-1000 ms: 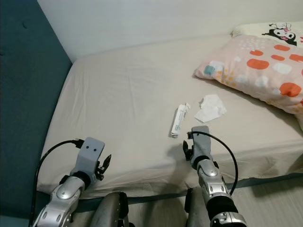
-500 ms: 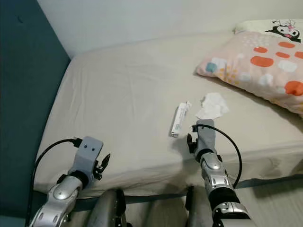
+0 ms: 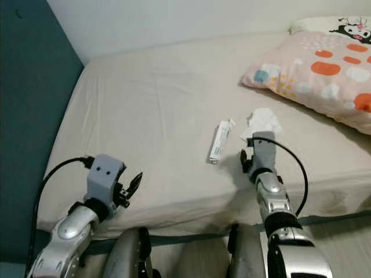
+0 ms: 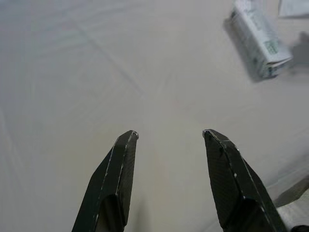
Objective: Clean up the room
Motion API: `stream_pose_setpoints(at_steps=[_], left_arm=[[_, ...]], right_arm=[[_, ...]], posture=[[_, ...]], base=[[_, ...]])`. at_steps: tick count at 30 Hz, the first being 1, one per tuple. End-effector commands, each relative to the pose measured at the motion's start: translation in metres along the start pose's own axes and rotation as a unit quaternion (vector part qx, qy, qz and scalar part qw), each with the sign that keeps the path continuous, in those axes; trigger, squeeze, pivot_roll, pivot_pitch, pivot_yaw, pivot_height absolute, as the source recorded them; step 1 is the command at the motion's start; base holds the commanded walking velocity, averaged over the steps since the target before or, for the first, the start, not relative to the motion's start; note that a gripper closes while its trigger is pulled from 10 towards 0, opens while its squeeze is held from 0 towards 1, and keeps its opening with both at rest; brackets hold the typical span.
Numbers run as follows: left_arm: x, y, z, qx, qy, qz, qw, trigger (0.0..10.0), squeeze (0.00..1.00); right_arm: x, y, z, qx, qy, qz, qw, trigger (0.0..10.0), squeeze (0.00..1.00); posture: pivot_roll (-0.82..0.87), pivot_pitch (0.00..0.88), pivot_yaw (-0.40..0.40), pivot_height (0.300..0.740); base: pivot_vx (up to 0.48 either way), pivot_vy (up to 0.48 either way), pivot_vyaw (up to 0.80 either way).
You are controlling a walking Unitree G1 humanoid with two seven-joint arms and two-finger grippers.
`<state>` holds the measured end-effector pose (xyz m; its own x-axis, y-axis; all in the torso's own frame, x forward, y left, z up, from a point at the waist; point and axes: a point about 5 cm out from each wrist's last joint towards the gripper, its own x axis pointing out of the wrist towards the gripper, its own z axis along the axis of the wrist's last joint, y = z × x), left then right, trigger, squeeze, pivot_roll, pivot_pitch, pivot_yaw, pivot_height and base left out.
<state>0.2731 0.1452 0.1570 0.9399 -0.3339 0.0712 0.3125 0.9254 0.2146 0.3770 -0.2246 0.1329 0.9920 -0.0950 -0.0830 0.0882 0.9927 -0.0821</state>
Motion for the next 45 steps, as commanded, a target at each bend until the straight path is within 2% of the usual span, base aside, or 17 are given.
stream_pose_setpoints(at_steps=[1, 13, 14, 16, 17, 24, 26, 30, 38, 45], left_arm=[[-0.003, 0.000, 0.003, 0.006, -0.001, -0.010, 1.000, 10.0, 0.00], [0.000, -0.006, 0.025, 0.002, -0.039, -0.049, 0.998, 10.0, 0.00], [0.001, -0.006, 0.030, 0.003, -0.046, -0.055, 0.997, 10.0, 0.00], [0.001, -0.006, 0.030, 0.003, -0.046, -0.055, 0.997, 10.0, 0.00], [0.001, -0.006, 0.035, 0.005, -0.052, -0.057, 0.997, 10.0, 0.00], [0.002, -0.002, 0.051, 0.017, -0.067, -0.060, 0.996, 10.0, 0.00], [0.001, 0.000, 0.056, 0.023, -0.071, -0.060, 0.995, 10.0, 0.00], [0.000, 0.003, 0.061, 0.035, -0.072, -0.063, 0.995, 10.0, 0.00], [0.000, 0.005, 0.063, 0.036, -0.068, -0.065, 0.995, 10.0, 0.00], [0.000, 0.004, 0.065, 0.035, -0.063, -0.067, 0.995, 10.0, 0.00]], right_arm=[[-0.001, -0.008, -0.004, 0.020, 0.009, -0.019, 1.000, 10.0, 1.00], [0.003, -0.023, 0.006, 0.028, 0.005, -0.045, 0.999, 10.0, 1.00], [0.003, -0.025, 0.009, 0.027, 0.002, -0.048, 0.998, 10.0, 0.49], [0.003, -0.025, 0.009, 0.027, 0.002, -0.048, 0.998, 10.0, 0.49], [0.004, -0.028, 0.013, 0.025, -0.003, -0.051, 0.998, 10.0, 0.00], [0.007, -0.036, 0.022, 0.032, -0.006, -0.058, 0.998, 10.0, 0.00], [0.009, -0.036, 0.027, 0.052, -0.006, -0.062, 0.997, 10.0, 0.00], [0.012, -0.031, 0.033, 0.079, -0.010, -0.054, 0.995, 10.0, 0.00], [0.016, -0.020, 0.041, 0.079, -0.017, -0.040, 0.996, 10.0, 0.00], [0.017, -0.019, 0.046, 0.082, -0.023, -0.042, 0.996, 10.0, 0.00]], posture=[[0.17, 0.367, 0.057, 0.569], [0.21, 0.393, 0.072, 0.569], [0.22, 0.401, 0.078, 0.569], [0.22, 0.401, 0.078, 0.569], [0.24, 0.409, 0.086, 0.569], [0.28, 0.427, 0.102, 0.569], [0.31, 0.436, 0.115, 0.569], [0.33, 0.444, 0.124, 0.569], [0.34, 0.446, 0.138, 0.569], [0.35, 0.444, 0.142, 0.569]], base=[[0.000, 0.000, 0.00], [0.000, 0.000, 0.00], [0.000, 0.000, 0.00], [0.000, 0.000, 0.00], [0.000, 0.000, 0.00], [0.000, 0.000, 0.00], [0.000, 0.000, 0.00], [0.000, 0.000, 0.00], [0.000, 0.000, 0.00], [0.000, 0.000, 0.00]])
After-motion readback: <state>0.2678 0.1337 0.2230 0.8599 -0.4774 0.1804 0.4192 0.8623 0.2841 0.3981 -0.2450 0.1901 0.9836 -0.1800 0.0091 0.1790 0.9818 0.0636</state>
